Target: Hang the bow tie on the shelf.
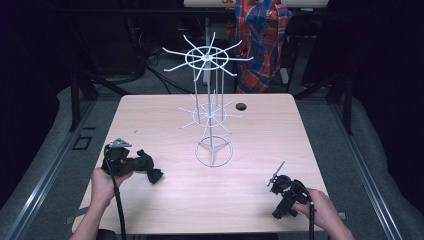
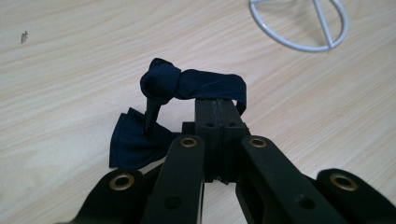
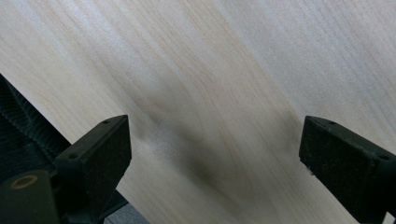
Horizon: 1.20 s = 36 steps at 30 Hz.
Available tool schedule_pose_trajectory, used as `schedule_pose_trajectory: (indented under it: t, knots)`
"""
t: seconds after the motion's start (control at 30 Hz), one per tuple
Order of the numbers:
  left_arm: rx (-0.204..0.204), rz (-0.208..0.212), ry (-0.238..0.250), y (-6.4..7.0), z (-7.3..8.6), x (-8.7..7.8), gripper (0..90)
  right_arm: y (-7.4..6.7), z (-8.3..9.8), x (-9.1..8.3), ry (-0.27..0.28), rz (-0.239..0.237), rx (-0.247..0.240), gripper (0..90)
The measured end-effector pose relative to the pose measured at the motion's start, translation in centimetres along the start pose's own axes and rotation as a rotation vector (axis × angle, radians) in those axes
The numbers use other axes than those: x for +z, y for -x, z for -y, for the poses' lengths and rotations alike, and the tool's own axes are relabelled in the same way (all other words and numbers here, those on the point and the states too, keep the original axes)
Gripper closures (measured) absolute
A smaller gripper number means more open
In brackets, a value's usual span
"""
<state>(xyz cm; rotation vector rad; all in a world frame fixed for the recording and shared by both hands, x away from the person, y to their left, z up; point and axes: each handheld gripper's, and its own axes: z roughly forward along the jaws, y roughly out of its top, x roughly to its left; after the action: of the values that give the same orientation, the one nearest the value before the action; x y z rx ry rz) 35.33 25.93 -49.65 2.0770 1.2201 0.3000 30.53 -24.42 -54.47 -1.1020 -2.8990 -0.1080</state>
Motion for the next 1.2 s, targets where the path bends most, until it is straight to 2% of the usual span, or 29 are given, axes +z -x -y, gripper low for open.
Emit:
schedule_pose_trajectory:
  t: [0.23, 0.5, 0.67, 0.8, 1.2]
  knots:
    - [-0.01, 0.007, 0.057, 0.2, -0.2, -0.7, 90.0, 0.0, 0.0, 0.0, -0.007, 0.0, 0.003, 9.1]
    - [0.019, 0.026, 0.097, 1.2, -1.2, -1.3, 90.0, 0.0, 0.0, 0.0, -0.01, 0.005, 0.0, 9.1]
    - [0.026, 0.035, 0.115, 1.6, -1.7, -1.6, 90.0, 0.0, 0.0, -0.1, -0.011, 0.008, -0.001, 9.1]
    - [0.031, 0.044, 0.149, 2.0, -2.3, -1.9, 90.0, 0.0, 0.0, -0.1, -0.01, 0.007, 0.0, 9.1]
    - [0.061, 0.06, 0.171, 2.8, -3.2, -2.4, 90.0, 0.0, -0.1, 0.0, -0.01, 0.004, -0.005, 9.1]
